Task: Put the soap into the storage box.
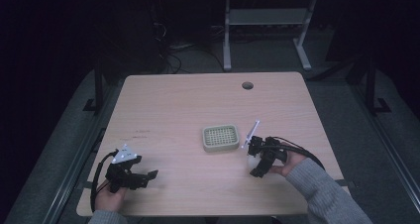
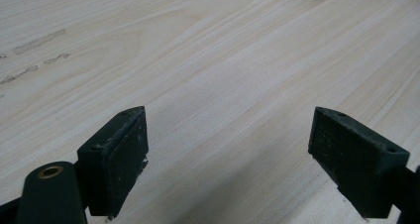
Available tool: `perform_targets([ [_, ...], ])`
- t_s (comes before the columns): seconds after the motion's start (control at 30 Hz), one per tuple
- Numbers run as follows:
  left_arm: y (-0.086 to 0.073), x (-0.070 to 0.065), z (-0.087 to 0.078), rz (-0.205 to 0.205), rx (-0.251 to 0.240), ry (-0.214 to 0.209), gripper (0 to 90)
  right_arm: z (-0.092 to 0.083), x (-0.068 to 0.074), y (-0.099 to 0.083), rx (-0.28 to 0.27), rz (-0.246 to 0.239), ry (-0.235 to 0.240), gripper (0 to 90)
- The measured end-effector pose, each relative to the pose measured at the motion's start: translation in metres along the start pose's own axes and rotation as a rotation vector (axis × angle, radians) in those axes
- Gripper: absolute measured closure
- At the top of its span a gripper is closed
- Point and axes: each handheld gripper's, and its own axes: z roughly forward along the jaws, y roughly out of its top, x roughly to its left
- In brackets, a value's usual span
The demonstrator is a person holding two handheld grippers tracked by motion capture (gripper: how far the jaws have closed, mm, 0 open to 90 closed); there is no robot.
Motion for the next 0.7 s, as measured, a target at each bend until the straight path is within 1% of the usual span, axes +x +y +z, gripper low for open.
perform_targets([
  [0.17,0.000,0.000,0.000,0.003,-0.001,0.000,15.2,-0.004,-0.005,0.007,0.005,-0.005,-0.009,23.0],
  [0.3,0.000,0.000,0.000,0.000,0.000,-0.002,15.3,-0.007,-0.008,0.010,0.004,0.000,-0.009,23.0],
  [0.47,0.000,0.000,0.001,0.001,0.001,-0.003,15.2,-0.010,-0.011,0.014,0.006,-0.005,-0.012,23.0],
  [0.5,0.000,0.000,0.001,-0.001,0.001,-0.003,15.3,-0.011,-0.013,0.016,0.003,0.002,-0.009,23.0],
  [0.7,0.000,-0.001,0.001,-0.008,-0.004,-0.004,15.2,-0.013,-0.015,0.021,0.009,-0.008,-0.015,23.0],
])
